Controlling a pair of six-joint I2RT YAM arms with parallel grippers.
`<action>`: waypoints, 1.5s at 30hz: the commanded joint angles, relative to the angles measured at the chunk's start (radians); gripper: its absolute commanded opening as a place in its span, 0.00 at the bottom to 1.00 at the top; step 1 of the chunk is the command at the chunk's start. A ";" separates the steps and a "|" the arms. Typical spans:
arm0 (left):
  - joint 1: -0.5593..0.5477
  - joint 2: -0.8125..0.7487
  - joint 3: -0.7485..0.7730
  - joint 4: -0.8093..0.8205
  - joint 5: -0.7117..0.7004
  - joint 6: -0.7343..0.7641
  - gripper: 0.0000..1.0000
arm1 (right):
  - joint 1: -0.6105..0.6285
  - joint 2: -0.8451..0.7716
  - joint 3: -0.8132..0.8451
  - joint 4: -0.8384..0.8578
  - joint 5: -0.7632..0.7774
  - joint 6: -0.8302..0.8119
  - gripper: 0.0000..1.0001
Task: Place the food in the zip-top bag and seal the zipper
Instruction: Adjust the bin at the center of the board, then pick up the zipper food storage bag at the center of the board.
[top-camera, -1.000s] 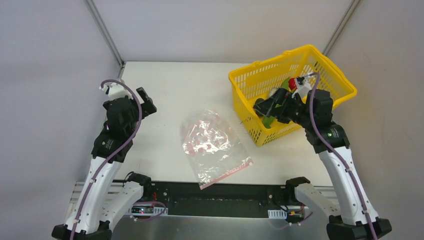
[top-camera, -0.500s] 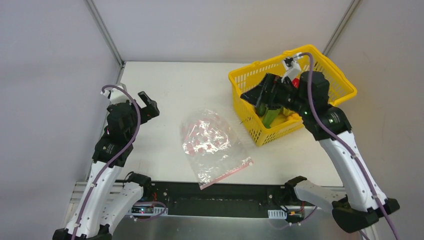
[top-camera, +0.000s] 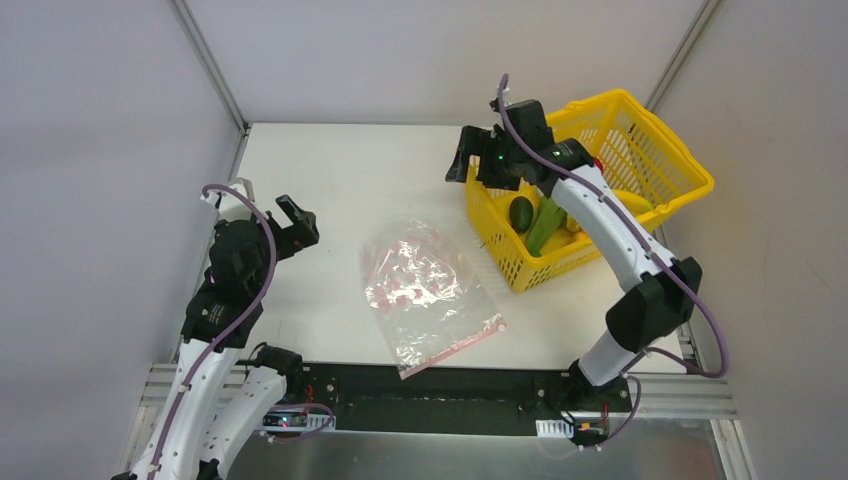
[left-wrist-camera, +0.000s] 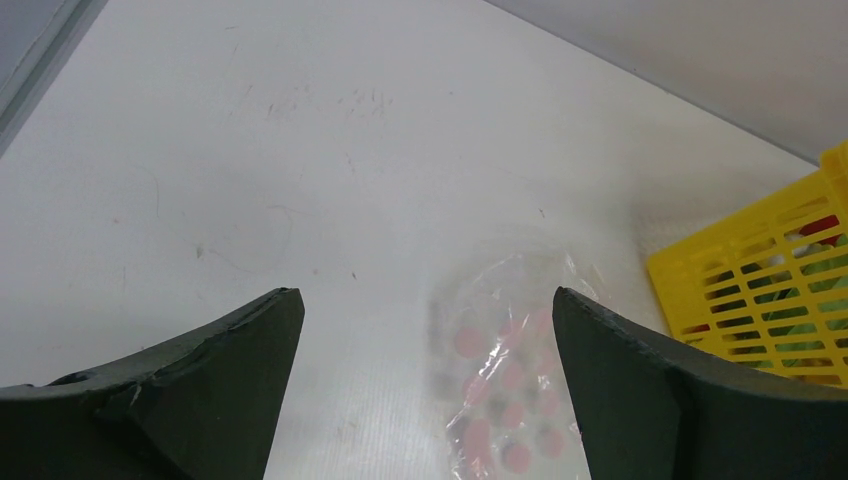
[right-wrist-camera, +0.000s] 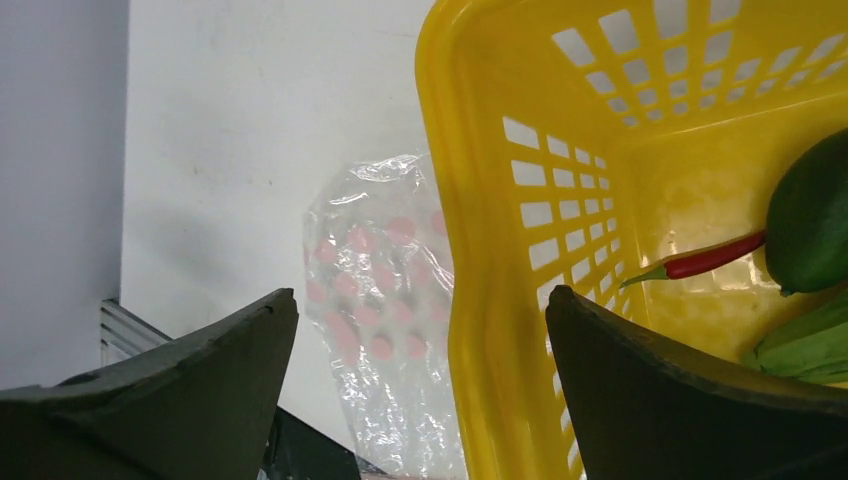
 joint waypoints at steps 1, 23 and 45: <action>0.013 -0.004 0.014 -0.056 0.025 0.010 1.00 | 0.066 0.041 0.027 -0.116 -0.046 -0.153 0.98; -0.129 0.134 -0.103 0.055 0.667 0.132 0.96 | 0.165 -0.558 -0.526 -0.371 0.502 -0.351 0.95; -0.991 0.674 0.039 0.063 0.113 0.283 0.86 | 0.060 -0.694 -0.491 -0.420 0.262 -0.425 0.92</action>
